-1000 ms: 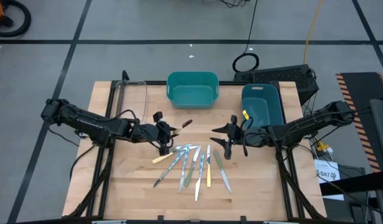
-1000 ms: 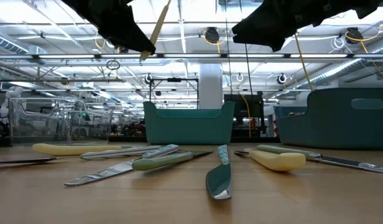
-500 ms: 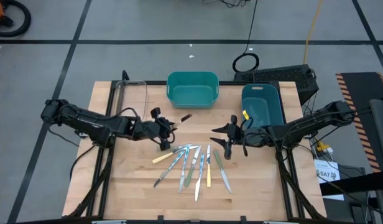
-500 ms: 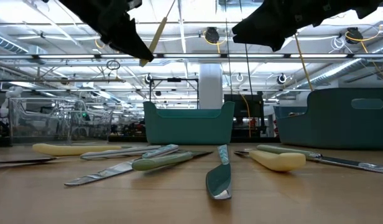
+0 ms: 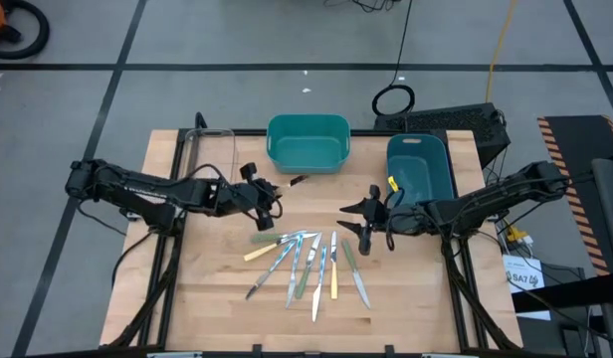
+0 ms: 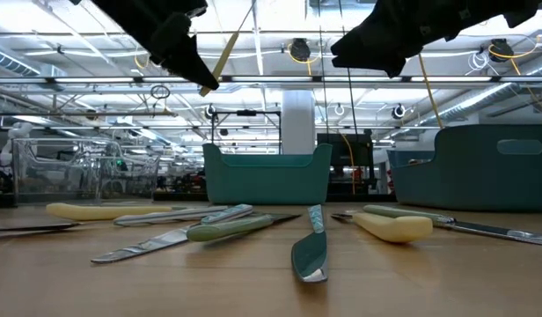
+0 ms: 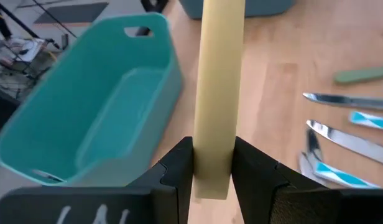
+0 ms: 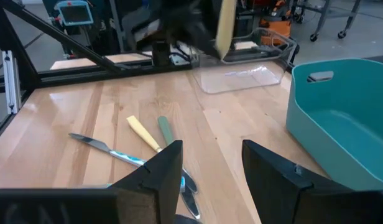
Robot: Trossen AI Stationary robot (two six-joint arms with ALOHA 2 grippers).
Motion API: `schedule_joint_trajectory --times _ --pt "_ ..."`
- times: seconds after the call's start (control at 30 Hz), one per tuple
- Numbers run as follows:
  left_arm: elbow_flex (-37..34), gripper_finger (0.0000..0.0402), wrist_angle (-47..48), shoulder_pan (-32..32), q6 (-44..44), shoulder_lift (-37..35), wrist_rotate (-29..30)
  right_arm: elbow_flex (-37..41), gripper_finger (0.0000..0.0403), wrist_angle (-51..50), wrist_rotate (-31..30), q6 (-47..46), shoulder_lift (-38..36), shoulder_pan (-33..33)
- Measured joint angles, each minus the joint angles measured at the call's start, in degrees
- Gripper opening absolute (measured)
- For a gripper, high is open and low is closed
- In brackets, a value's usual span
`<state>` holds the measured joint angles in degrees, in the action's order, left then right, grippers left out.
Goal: Sort silverware by color (type)
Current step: Put the right yellow knife into the green bin
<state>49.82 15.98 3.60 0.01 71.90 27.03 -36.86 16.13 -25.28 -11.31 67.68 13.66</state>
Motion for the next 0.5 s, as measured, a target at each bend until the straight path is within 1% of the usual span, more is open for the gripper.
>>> schedule_joint_trajectory --times 0.1,0.2,0.3,0.37,0.5 --pt "2.9 0.0099 1.8 -2.4 3.4 0.0 0.0 0.0 0.016 -0.4 0.0 0.1 0.0 0.0" --pt "7.2 0.0099 5.6 -5.2 7.6 0.0 -0.1 0.0 0.016 -0.5 0.0 0.3 0.0 0.0" --pt "11.1 0.0099 10.2 -8.8 11.7 0.4 -2.4 0.0 0.016 -1.0 0.0 0.2 0.0 0.0" --pt "12.5 0.0099 11.6 -11.3 15.3 0.6 -5.3 0.0 0.016 -1.4 -0.1 -0.3 0.0 0.0" --pt "12.5 0.0099 11.3 -17.0 22.0 1.0 -13.7 0.0 0.016 -2.4 0.0 -1.9 0.0 0.0"
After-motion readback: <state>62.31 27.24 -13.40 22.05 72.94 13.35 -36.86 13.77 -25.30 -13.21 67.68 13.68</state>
